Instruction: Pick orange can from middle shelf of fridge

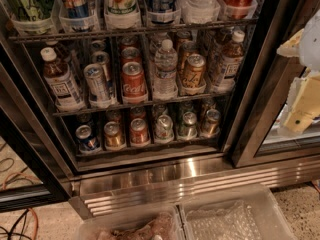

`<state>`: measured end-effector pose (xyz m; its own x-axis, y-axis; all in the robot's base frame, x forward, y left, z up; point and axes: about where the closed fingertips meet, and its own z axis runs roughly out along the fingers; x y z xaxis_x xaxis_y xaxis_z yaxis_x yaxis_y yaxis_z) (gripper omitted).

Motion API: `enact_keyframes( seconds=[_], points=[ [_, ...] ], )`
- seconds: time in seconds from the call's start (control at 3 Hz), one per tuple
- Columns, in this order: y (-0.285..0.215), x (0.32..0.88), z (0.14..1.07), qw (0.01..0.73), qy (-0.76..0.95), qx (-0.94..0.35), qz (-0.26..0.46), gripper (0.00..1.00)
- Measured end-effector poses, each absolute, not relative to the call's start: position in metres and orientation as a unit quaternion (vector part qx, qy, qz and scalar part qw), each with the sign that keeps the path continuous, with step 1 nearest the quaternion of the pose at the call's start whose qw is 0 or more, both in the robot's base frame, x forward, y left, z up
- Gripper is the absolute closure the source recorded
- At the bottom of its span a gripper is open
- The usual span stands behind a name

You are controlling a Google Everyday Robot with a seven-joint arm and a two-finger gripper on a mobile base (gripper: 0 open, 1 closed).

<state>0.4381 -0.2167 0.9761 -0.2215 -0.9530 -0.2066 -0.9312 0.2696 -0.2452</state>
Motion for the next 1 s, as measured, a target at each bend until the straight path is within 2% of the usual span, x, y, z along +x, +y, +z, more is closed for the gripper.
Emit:
enact_keyframes(
  seconds=[0.33,1.0],
  points=[
    [-0.214,0.438,0.971,0.161,0.780,-0.604,-0.036,0.00],
    [-0.174,0.440,0.890,0.185,0.781,-0.594,0.060,0.00]
  ],
)
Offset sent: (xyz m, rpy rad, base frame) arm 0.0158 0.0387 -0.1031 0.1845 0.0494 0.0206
